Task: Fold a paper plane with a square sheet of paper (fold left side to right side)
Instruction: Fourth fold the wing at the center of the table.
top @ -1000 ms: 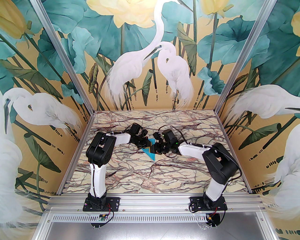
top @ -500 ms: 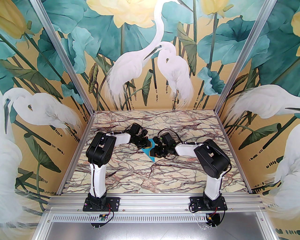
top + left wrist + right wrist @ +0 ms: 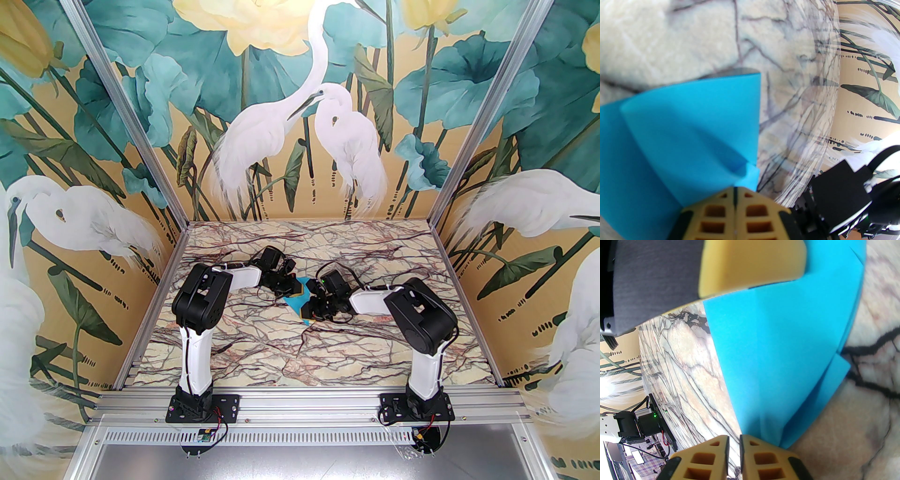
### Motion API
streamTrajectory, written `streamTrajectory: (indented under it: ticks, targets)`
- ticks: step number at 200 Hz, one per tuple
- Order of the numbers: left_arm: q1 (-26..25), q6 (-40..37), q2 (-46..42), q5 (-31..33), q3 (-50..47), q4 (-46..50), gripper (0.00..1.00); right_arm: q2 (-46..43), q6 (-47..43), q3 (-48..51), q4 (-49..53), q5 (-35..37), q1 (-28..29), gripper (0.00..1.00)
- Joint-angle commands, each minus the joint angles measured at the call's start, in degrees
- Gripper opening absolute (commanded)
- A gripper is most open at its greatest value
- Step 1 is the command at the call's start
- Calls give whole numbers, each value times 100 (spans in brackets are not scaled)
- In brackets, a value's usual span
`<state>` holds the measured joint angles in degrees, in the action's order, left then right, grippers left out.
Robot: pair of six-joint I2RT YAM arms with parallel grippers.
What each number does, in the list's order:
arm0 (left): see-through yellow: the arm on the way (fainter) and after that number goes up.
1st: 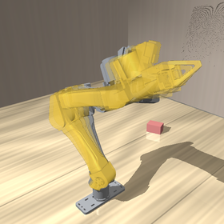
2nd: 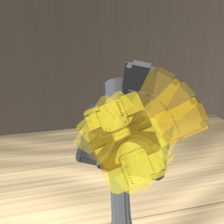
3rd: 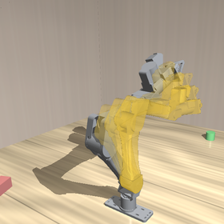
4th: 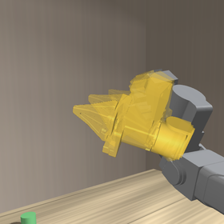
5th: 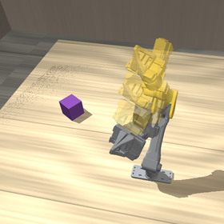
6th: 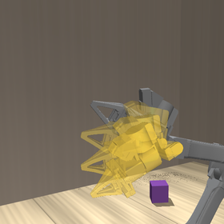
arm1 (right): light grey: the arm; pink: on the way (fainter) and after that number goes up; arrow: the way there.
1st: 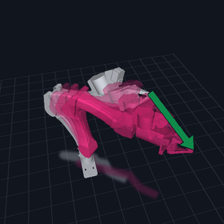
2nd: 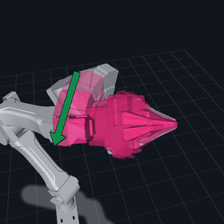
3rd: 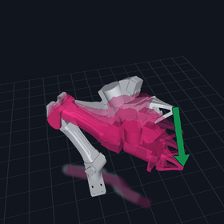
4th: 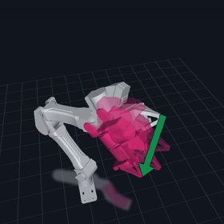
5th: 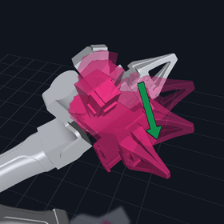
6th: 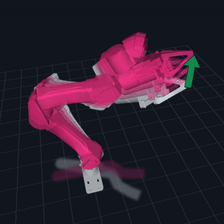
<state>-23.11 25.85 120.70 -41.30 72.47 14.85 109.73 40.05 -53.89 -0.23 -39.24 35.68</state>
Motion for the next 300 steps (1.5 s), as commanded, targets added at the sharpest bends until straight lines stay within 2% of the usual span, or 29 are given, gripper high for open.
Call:
streamTrajectory:
  ticks: [1, 58, 105, 155, 179, 204, 251, 300]
  targets:
    - [3, -127, 138, 526, -196, 515, 0, 60, -72, 161, 144, 33, 53, 18]
    - [1, -110, 139, 596, -187, 518, 0, 50, -199, 328, 573, 102, 176, 18]
    - [6, -93, 141, 575, -180, 496, 0, -540, -326, 617, 769, 153, 220, 18]
    - [2, -104, 129, 509, -163, 483, 0, -1083, -253, -10, 720, -9, 192, 19]
    - [1, -110, 120, 500, -162, 475, 0, -1235, 3, -132, 338, -107, -32, 20]
    - [4, -104, 124, 491, -154, 472, 0, -860, 178, -310, 204, 34, -223, 15]
    - [2, -100, 129, 474, -118, 464, 0, -72, 354, -745, 155, 345, -246, 5]
    - [5, -101, 142, 466, -93, 489, 0, 388, 160, -849, 511, 267, -214, 4]
